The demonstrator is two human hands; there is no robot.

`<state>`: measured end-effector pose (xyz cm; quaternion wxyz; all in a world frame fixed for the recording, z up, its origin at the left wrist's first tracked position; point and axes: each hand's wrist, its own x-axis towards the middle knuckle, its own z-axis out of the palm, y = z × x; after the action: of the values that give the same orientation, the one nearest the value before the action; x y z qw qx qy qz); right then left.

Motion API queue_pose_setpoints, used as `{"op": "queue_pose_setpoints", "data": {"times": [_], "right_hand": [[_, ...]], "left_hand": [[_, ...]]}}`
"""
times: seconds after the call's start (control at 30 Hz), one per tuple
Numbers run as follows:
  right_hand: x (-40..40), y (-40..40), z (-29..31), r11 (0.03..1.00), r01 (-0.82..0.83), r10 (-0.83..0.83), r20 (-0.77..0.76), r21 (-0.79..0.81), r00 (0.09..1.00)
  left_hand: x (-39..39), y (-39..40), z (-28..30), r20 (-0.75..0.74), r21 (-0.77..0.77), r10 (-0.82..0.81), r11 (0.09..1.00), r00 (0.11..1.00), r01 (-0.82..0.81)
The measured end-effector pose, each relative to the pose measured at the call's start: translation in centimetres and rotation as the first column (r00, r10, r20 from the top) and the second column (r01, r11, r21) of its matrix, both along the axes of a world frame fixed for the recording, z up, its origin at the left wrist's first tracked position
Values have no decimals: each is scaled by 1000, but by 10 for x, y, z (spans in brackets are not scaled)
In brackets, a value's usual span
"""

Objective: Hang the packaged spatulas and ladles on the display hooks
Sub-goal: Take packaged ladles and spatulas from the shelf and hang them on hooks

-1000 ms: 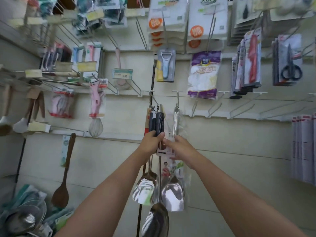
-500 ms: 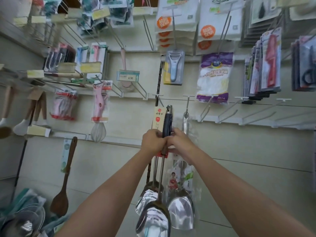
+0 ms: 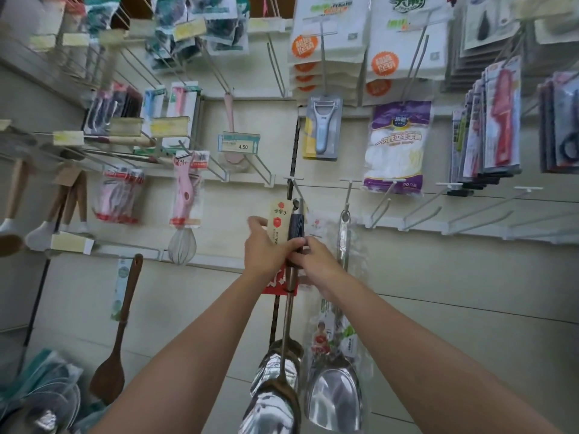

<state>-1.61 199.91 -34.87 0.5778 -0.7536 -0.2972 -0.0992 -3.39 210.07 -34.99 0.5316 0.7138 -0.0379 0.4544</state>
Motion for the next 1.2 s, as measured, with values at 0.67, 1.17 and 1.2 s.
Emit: {"op": "queue_pose_setpoints", "data": {"times": [0.67, 1.17, 1.2], "right_hand": [[-4, 24, 29, 983, 113, -100, 92, -145, 991], [28, 20, 23, 978, 207, -204, 69, -34, 977], [30, 20, 23, 974, 225, -221, 97, -37, 971]], "left_hand": [[-9, 10, 30, 107, 187, 132, 971, 986, -150], [8, 11, 17, 77, 342, 187, 918, 979, -202], [11, 12, 15, 39, 359, 191, 913, 981, -192]]}}
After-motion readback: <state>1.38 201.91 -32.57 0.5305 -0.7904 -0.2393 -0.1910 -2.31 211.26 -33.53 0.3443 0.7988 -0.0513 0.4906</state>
